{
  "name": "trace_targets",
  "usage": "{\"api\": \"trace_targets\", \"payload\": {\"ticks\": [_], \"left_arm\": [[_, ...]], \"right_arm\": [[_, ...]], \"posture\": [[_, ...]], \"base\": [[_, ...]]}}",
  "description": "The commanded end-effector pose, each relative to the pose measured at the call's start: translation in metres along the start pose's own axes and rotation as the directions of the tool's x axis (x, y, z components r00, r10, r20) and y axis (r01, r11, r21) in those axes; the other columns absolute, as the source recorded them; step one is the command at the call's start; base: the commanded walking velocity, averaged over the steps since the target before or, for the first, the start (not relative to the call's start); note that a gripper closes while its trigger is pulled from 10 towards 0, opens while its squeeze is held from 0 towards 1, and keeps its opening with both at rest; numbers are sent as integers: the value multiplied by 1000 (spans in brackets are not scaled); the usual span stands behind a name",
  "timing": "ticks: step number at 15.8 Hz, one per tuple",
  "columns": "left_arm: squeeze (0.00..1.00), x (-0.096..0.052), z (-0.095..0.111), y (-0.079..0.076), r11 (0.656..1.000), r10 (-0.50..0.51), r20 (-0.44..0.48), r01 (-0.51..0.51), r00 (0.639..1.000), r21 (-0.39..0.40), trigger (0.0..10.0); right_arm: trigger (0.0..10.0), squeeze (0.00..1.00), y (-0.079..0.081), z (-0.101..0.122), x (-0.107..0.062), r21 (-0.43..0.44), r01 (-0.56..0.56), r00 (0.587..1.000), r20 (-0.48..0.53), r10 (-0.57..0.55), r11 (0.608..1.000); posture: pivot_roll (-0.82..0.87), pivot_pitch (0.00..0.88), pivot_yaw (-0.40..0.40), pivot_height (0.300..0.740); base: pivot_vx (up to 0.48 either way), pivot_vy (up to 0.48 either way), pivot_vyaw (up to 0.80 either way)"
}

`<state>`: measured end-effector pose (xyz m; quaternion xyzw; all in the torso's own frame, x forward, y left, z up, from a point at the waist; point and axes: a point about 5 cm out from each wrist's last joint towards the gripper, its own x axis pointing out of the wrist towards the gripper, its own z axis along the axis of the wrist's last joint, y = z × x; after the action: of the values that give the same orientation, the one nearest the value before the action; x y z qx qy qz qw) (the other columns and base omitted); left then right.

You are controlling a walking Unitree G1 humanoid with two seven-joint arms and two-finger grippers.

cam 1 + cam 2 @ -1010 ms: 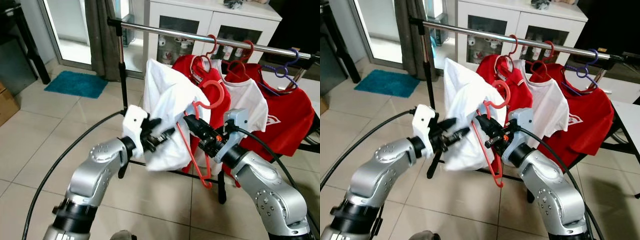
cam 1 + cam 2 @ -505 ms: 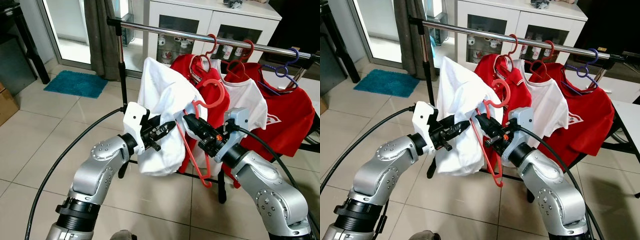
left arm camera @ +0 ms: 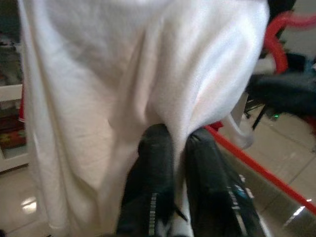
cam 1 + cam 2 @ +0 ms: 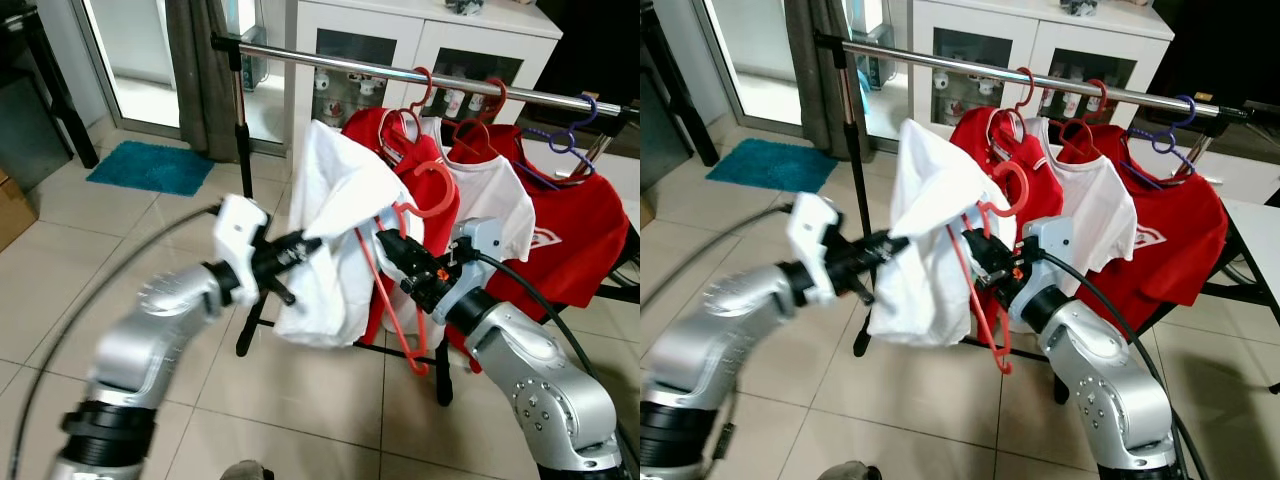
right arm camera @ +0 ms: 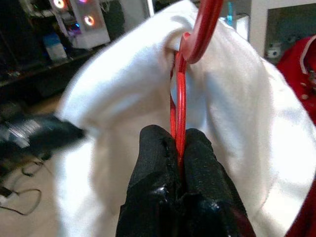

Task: Hang hanger

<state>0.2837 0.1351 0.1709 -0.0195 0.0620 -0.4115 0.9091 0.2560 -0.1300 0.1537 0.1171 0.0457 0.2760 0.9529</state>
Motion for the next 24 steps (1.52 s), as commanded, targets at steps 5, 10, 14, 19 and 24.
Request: {"api": "trace_targets", "payload": {"ticks": [5,10,14,19,24], "left_arm": [[0,-25,63,30,1000,7,132,-10,991,23,0],[0,-52,90,60,998,50,234,-41,971,-46,0],[0,-62,77,54,997,-56,142,63,988,-48,0],[0,-72,72,58,999,-54,90,54,995,1,0],[0,-84,97,91,981,193,285,-190,939,-38,0]], "right_arm": [[10000,0,-15,-4,-5,-110,67,994,-77,-75,992],[10000,0,-18,-8,-31,-99,-11,993,-118,-1,995],[10000,0,-24,7,-45,-31,-10,1000,-17,9,999],[10000,0,-48,4,-46,-31,155,986,-52,-156,987],[10000,0,-21,3,-66,-36,-199,969,-156,191,979]], "posture": [[25,0,-37,740],[25,0,-15,740],[19,0,-5,740],[22,0,-15,740],[29,0,-18,740]], "base": [[0,0,0],[0,0,0],[0,0,0],[0,0,0],[0,0,0]]}}
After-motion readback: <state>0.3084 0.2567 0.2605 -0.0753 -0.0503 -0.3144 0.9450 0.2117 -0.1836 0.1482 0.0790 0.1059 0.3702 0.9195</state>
